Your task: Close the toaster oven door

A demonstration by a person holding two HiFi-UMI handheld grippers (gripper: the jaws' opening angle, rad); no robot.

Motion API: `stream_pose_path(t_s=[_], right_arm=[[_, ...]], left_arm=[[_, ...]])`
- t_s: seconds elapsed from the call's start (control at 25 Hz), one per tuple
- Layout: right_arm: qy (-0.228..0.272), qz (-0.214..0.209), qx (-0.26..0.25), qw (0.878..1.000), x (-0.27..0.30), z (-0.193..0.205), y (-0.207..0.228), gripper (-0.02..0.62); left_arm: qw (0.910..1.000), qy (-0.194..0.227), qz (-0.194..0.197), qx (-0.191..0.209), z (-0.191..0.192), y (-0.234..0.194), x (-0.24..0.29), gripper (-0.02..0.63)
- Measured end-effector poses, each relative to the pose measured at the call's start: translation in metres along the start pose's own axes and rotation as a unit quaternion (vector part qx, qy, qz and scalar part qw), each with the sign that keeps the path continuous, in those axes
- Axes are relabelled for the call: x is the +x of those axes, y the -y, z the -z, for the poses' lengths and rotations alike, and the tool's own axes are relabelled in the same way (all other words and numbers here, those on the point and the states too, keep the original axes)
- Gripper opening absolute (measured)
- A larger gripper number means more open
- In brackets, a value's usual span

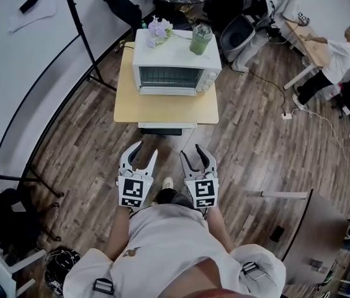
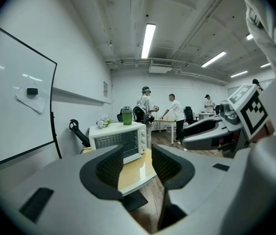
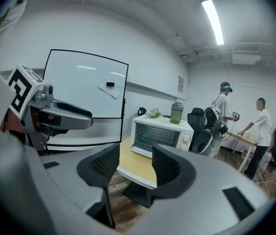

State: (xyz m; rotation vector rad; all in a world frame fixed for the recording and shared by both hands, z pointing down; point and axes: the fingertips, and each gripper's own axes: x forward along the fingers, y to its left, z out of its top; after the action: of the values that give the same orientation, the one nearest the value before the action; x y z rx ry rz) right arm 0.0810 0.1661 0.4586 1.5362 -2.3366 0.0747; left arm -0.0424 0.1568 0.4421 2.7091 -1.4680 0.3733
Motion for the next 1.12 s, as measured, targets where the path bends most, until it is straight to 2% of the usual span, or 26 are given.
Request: stream_pose_path(t_s=[0.76, 1.12], right_arm=[[0.012, -0.037, -0.003, 0.999, 0.043, -0.012, 0.06, 0.209], [0.001, -0.067, 0.002, 0.998, 0.063, -0.001, 0.06, 0.207]], left_arm=[[0.9993, 0.002, -0.036, 0.009, -0.031, 0.001, 0.063, 0.173], [0.9981, -0.017, -0.06, -0.001, -0.022, -0.002, 0.067, 0.173]])
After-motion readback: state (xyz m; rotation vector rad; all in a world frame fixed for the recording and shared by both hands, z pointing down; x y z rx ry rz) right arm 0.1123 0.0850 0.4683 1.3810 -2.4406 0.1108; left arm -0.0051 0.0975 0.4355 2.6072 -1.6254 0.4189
